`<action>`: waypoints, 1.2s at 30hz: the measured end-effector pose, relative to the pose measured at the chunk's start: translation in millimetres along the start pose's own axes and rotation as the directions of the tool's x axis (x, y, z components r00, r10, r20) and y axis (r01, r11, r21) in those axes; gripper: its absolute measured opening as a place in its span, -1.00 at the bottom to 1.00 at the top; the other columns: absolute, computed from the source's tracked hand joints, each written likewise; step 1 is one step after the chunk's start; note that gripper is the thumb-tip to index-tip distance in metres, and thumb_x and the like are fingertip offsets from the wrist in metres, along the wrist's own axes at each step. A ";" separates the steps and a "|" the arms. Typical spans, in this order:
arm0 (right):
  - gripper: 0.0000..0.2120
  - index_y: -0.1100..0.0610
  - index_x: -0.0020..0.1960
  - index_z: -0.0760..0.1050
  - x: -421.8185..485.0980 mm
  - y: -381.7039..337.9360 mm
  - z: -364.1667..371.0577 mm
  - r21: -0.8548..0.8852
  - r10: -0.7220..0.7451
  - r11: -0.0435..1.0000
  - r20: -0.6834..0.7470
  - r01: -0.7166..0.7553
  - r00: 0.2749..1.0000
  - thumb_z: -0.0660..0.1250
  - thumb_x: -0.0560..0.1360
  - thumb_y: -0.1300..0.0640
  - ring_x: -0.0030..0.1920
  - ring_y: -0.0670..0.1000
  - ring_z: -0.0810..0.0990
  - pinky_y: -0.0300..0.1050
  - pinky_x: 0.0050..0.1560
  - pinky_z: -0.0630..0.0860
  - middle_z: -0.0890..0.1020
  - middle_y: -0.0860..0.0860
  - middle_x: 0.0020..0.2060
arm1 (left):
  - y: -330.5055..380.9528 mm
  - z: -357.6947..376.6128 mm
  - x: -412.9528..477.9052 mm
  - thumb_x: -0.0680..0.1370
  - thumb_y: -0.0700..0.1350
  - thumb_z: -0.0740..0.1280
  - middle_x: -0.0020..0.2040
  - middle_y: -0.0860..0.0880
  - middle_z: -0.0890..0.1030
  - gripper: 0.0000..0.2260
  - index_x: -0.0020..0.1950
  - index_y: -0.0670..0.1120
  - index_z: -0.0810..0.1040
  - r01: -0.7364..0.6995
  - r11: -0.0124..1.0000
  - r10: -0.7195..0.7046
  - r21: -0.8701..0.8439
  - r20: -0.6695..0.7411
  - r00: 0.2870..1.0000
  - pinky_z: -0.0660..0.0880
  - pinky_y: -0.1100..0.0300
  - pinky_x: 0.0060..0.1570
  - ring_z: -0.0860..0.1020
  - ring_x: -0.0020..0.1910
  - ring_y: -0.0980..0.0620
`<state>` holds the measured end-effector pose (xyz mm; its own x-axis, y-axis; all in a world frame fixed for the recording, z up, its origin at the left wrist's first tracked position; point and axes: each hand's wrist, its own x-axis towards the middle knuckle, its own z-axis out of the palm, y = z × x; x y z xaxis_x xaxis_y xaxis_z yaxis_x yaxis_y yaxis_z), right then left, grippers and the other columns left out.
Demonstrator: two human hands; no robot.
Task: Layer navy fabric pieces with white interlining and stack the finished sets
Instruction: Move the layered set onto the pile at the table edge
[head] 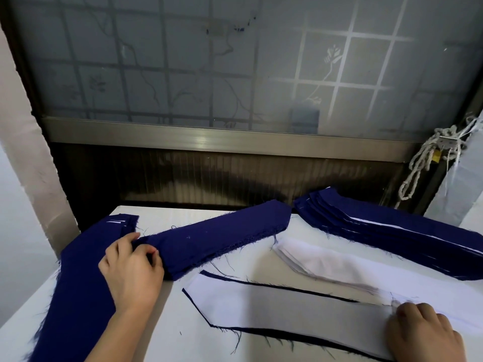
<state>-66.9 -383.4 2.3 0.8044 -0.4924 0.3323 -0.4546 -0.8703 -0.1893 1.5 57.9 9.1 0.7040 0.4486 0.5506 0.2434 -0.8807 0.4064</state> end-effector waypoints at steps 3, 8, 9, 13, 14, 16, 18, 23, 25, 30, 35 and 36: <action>-0.88 0.27 -0.22 0.60 0.9 -0.7 1.1 0.010 -0.014 1.000 -0.035 0.014 0.999 0.50 0.26 0.32 -0.14 0.34 0.54 0.11 -0.14 0.42 0.59 0.27 -0.17 | 2.1 -0.9 -4.3 0.39 -0.25 0.54 0.16 -0.16 0.60 -0.92 -0.14 -0.17 0.72 -0.128 0.992 0.128 -0.022 -0.004 0.992 0.36 -0.19 0.12 0.47 0.15 -0.24; -0.89 0.25 -0.14 0.62 1.2 -1.2 -2.8 0.015 -0.009 1.000 -0.022 0.010 1.000 0.46 0.34 0.26 -0.05 0.32 0.53 0.11 -0.06 0.40 0.59 0.27 -0.08 | 6.4 1.6 -5.6 0.50 -0.21 0.45 0.13 -0.13 0.60 -0.98 -0.11 -0.15 0.63 0.019 0.986 -0.012 -0.166 0.047 0.999 0.42 -0.15 0.12 0.56 -0.01 -0.16; -0.88 0.23 -0.09 0.62 2.1 -0.5 -2.7 -0.006 0.001 1.000 -0.006 -0.001 1.000 0.43 0.38 0.22 -0.01 0.30 0.52 0.09 -0.03 0.39 0.59 0.24 -0.03 | 5.4 2.1 -5.1 0.51 -0.19 0.44 0.12 -0.14 0.59 -0.95 -0.07 -0.15 0.62 0.042 0.983 -0.036 -0.179 0.035 0.999 0.43 -0.16 0.11 0.56 -0.01 -0.17; -0.82 0.15 0.01 0.61 1.8 -3.4 -7.3 -0.058 0.015 0.998 0.046 -0.012 0.999 0.37 0.45 0.11 0.09 0.25 0.49 0.03 0.04 0.39 0.58 0.16 0.07 | -0.8 0.3 -0.6 0.53 -0.24 0.41 0.18 -0.16 0.53 -0.75 0.20 -0.22 0.56 0.143 0.939 -0.145 -0.312 0.019 0.989 0.52 -0.13 0.07 0.55 0.07 -0.19; -0.82 0.14 0.01 0.61 1.5 -4.0 -8.3 -0.067 0.016 0.998 0.057 -0.012 0.998 0.36 0.45 0.10 0.09 0.24 0.49 0.03 0.04 0.39 0.58 0.16 0.08 | -1.2 -0.1 -0.5 0.53 -0.29 0.39 0.24 -0.14 0.51 -0.72 0.24 -0.23 0.55 0.139 0.927 -0.141 -0.349 0.020 0.990 0.52 -0.09 0.11 0.54 0.11 -0.17; -0.84 0.17 -0.03 0.61 2.0 -3.0 -8.4 -0.043 0.020 0.999 0.054 -0.017 0.998 0.39 0.43 0.13 0.06 0.26 0.50 0.05 0.02 0.39 0.58 0.18 0.05 | 0.6 -0.1 -1.9 0.54 -0.34 0.37 0.37 -0.09 0.42 -0.66 0.31 -0.23 0.52 0.115 0.906 -0.115 -0.407 0.026 0.993 0.51 -0.03 0.17 0.55 0.15 -0.12; -0.87 0.21 -0.08 0.62 2.2 -1.4 -6.0 0.003 0.020 1.000 0.035 -0.020 0.999 0.43 0.39 0.20 0.01 0.30 0.52 0.09 -0.02 0.40 0.59 0.23 -0.01 | 2.7 0.6 -2.9 0.54 -0.34 0.37 0.50 -0.08 0.29 -0.61 0.37 -0.26 0.48 0.127 0.899 -0.121 -0.420 0.040 0.992 0.51 -0.05 0.20 0.56 0.15 -0.11; -0.88 0.26 -0.17 0.62 1.7 -0.6 -1.5 0.057 -0.026 0.998 -0.040 0.028 0.999 0.49 0.30 0.31 -0.10 0.35 0.54 0.15 -0.10 0.45 0.60 0.29 -0.11 | -3.7 6.1 1.7 0.54 -0.27 0.42 0.54 -0.23 0.25 -0.67 0.26 -0.39 0.54 0.237 0.919 -0.222 -0.314 0.083 0.971 0.39 -0.21 0.34 0.44 0.34 -0.27; -0.87 0.27 -0.18 0.63 1.1 -0.7 -0.6 0.078 -0.039 0.996 -0.071 0.045 0.997 0.49 0.27 0.35 -0.13 0.37 0.54 0.16 -0.12 0.46 0.60 0.30 -0.14 | -6.3 5.7 2.3 0.53 -0.28 0.42 0.47 -0.27 0.38 -0.76 0.15 -0.37 0.62 0.246 0.923 -0.235 -0.297 0.072 0.969 0.37 -0.24 0.33 0.42 0.35 -0.30; -0.89 0.29 -0.20 0.62 2.4 0.6 2.1 0.084 -0.041 0.995 -0.099 0.049 0.994 0.48 0.28 0.36 -0.13 0.37 0.53 0.14 -0.13 0.44 0.60 0.30 -0.14 | -7.8 4.5 -0.1 0.51 -0.30 0.42 0.23 -0.19 0.58 -0.84 0.06 -0.28 0.68 0.123 0.956 -0.136 -0.265 -0.033 0.990 0.47 -0.17 0.13 0.44 0.19 -0.24; -0.87 0.25 -0.18 0.63 4.3 2.0 6.2 0.057 -0.019 0.998 -0.112 0.026 0.994 0.50 0.27 0.31 -0.10 0.34 0.54 0.12 -0.09 0.40 0.60 0.27 -0.11 | 13.4 2.1 -13.9 0.55 -0.20 0.38 -0.04 -0.01 0.63 -0.89 0.06 -0.13 0.61 -0.159 0.913 0.140 -0.376 -0.076 0.987 0.48 0.03 -0.05 0.53 -0.03 -0.05; -0.84 0.24 -0.17 0.63 4.5 1.5 5.7 0.055 -0.017 0.998 -0.125 0.024 0.992 0.51 0.26 0.31 -0.10 0.34 0.54 0.12 -0.08 0.39 0.60 0.27 -0.11 | 20.1 1.3 -19.8 0.55 -0.19 0.39 -0.05 0.03 0.63 -0.90 0.06 -0.10 0.60 -0.194 0.884 0.197 -0.425 -0.039 0.980 0.49 0.07 -0.05 0.56 -0.05 -0.01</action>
<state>-61.8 -386.9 -1.8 0.7578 -0.4740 0.4484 -0.4134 -0.8805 -0.2320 -6.7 31.1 5.4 0.7116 0.2722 0.6477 -0.2050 -0.8013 0.5620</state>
